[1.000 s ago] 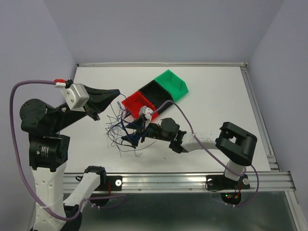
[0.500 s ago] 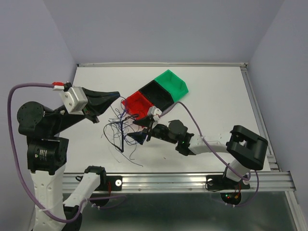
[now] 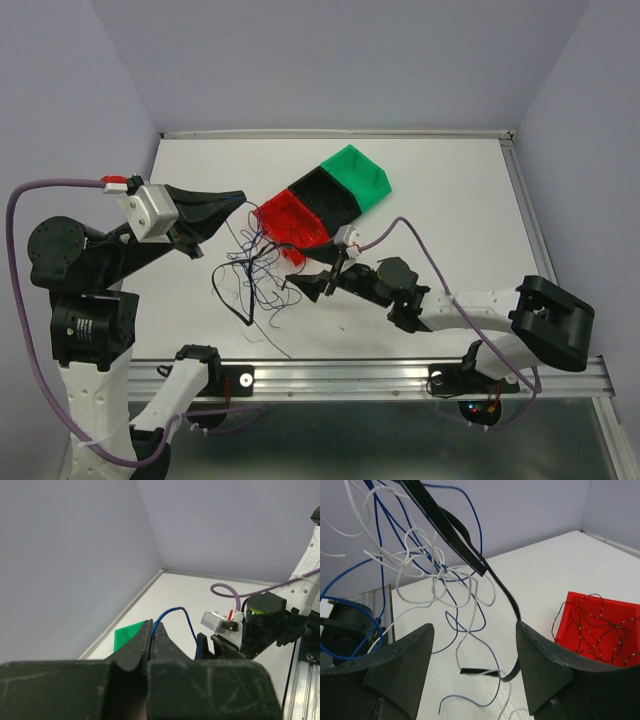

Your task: Untangle the cables

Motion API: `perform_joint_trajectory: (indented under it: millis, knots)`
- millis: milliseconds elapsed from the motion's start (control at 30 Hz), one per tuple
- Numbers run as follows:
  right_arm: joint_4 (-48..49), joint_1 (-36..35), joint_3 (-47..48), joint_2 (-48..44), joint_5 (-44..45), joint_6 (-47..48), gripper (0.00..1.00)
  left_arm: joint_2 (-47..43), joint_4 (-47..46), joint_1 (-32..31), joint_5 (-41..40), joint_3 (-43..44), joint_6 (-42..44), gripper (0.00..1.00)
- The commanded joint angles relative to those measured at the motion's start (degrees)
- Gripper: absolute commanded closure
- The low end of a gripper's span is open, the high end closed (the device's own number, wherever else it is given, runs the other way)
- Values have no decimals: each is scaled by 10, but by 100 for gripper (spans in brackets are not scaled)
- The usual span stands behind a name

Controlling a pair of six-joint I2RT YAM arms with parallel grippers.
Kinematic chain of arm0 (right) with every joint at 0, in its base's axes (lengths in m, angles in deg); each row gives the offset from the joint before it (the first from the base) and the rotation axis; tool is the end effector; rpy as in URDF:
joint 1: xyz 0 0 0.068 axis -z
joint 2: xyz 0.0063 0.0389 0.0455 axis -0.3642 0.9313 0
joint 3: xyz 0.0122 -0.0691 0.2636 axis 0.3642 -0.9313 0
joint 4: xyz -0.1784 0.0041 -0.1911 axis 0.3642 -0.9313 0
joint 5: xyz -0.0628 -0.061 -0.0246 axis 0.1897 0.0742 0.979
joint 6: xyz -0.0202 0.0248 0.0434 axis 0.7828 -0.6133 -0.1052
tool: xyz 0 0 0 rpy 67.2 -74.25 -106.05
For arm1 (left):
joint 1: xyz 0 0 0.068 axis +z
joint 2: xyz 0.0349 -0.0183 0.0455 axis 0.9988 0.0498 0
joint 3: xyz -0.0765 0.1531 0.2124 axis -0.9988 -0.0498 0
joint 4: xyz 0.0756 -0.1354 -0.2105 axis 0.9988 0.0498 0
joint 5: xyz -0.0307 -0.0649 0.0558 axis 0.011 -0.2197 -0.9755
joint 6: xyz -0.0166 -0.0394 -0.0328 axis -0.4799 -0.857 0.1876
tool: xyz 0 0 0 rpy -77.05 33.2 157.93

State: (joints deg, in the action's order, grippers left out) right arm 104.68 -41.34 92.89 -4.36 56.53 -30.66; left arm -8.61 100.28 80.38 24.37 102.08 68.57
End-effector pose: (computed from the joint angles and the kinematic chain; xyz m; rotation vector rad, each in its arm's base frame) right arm 0.1384 0.2712 0.2554 -0.7310 1.2777 1.0176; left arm 0.0636 -0.0371 0.5414 0.9701 0.9704 -0.5815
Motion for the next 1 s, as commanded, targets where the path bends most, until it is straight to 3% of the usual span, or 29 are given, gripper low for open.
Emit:
perform_joint_trajectory:
  millis: [0, 300, 467, 733, 967]
  knots:
    - [1, -3, -12, -36, 7, 16, 28, -4, -33, -2, -2, 5, -1, 100]
    - [-30, -4, 35, 16, 47, 42, 27, -8, -32, -2, 11, 8, -9, 100]
    - [-33, -4, 70, 53, -49, 20, 24, -10, -31, -2, 5, 6, -6, 100]
    - [-5, -3, 67, 23, -169, -18, 24, -10, -30, -2, 10, 5, -6, 100]
    - [2, -3, 124, 84, -194, -31, 24, -11, -36, -2, 14, 0, -10, 100]
